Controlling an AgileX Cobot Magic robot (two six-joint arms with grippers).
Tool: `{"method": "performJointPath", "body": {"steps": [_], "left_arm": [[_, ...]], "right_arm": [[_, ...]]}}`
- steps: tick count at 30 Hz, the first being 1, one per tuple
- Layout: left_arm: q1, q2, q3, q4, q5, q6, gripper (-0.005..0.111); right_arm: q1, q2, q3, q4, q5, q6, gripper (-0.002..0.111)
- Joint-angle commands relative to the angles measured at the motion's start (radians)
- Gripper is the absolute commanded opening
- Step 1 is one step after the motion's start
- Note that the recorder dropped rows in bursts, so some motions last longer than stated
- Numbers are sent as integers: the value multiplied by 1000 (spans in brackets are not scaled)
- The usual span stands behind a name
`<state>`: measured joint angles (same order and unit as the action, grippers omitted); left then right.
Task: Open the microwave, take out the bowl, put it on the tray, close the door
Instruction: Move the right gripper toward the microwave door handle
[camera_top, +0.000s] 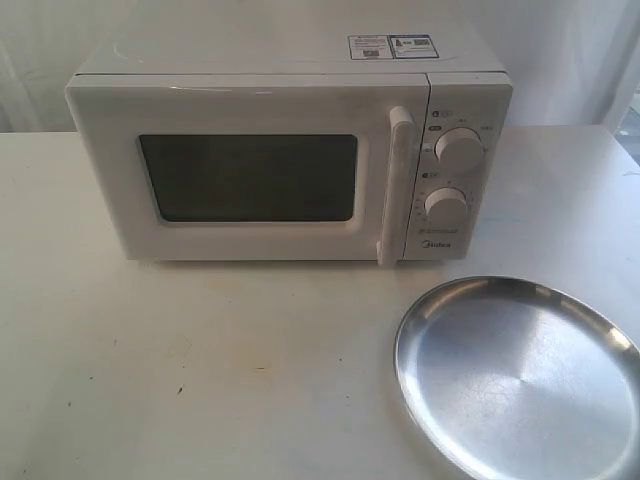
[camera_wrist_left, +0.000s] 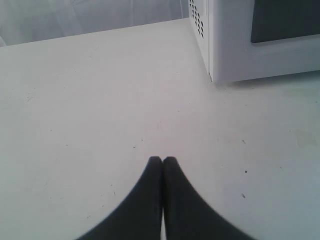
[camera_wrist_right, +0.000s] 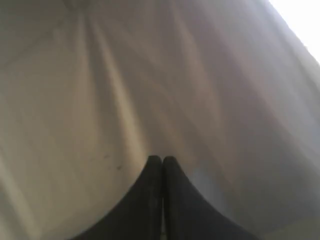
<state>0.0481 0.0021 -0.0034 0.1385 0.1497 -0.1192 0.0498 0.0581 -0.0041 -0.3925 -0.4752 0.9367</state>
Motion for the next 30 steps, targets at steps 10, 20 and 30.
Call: {"method": "performJointPath", "body": {"steps": [10, 20, 30], "left_arm": [[-1, -2, 3, -3, -1, -6, 0], [-1, -2, 3, -3, -1, -6, 0], [-1, -2, 3, -3, -1, -6, 0]], "right_arm": [[2, 371, -170, -576, -419, 239, 0], [2, 918, -228, -504, -549, -210, 0], [12, 1441, -254, -412, -746, -453, 0]]}}
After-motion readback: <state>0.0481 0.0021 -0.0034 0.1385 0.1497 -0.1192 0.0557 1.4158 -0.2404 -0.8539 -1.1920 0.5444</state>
